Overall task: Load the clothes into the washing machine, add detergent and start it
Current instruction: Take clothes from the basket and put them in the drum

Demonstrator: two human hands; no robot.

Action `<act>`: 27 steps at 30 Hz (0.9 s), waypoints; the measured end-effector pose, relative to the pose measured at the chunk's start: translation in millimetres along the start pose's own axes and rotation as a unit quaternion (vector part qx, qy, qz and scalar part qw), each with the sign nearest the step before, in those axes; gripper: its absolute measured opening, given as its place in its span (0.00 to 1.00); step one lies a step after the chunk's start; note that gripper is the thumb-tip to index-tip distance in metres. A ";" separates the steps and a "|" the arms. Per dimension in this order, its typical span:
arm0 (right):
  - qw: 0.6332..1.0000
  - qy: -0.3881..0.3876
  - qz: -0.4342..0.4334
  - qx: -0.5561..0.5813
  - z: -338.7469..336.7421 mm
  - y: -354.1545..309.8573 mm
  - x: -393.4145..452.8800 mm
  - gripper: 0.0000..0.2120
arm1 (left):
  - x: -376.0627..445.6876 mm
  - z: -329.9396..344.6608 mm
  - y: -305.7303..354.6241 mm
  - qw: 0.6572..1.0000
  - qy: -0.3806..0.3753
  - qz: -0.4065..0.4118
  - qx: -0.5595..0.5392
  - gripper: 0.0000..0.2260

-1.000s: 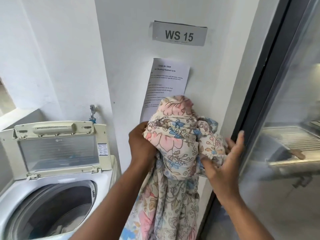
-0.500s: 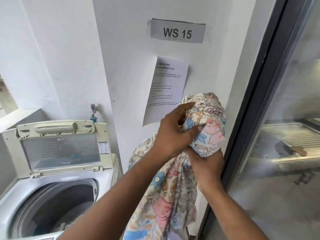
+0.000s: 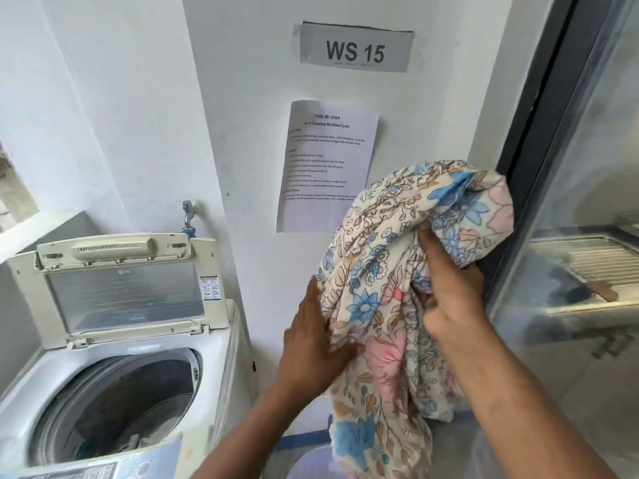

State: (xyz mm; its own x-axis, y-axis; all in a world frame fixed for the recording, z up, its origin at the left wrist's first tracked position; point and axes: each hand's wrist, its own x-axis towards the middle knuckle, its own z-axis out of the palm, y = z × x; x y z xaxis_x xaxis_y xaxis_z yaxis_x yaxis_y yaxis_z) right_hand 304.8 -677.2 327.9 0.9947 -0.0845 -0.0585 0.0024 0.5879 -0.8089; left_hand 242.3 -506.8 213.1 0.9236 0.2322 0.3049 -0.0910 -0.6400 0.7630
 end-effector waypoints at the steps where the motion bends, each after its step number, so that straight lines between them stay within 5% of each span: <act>1: 1.000 -0.009 0.016 0.007 1.0 -6.0 -2.1 0.20 | -1.9 3.6 -5.2 0.999 -0.003 -0.038 -0.027 0.52; 7: 0.994 -0.045 0.099 0.021 7.0 -10.6 -8.6 0.25 | 2.3 21.6 -12.6 0.942 -0.010 -0.222 -0.251 0.34; 10: 0.989 -0.067 0.132 0.013 8.1 -2.8 -18.2 0.21 | 8.1 26.3 8.7 0.880 -0.011 -0.268 -0.391 0.25; 13: 0.981 -0.074 0.177 -0.004 1.5 15.2 -23.3 0.24 | 14.5 20.3 25.3 0.797 -0.019 -0.317 -0.514 0.27; 20: 0.928 -0.120 0.270 -0.226 -30.6 38.3 -27.2 0.45 | 21.8 -14.4 32.8 0.723 -0.059 -0.205 -0.657 0.32; 23: 0.903 -0.105 0.224 -0.350 -40.7 28.9 -27.9 0.44 | 21.4 -22.9 31.8 0.708 -0.032 -0.150 -0.689 0.29; 25: 0.910 -0.061 0.120 -0.392 -47.6 26.8 -21.2 0.45 | 22.4 -28.8 31.4 0.714 -0.003 -0.134 -0.688 0.25; 27: 0.905 -0.007 -0.019 -0.425 -51.0 28.5 -16.1 0.56 | 24.4 -34.0 29.9 0.722 0.014 -0.131 -0.679 0.24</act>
State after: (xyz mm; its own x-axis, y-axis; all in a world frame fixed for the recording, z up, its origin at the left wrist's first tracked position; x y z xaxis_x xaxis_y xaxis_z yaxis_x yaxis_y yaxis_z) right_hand 283.7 -700.2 276.0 0.9967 -0.0786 -0.0191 -0.0380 -0.2468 -0.9683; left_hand 249.5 -495.4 262.8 0.9694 0.2412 0.0456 -0.2128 0.7330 0.6461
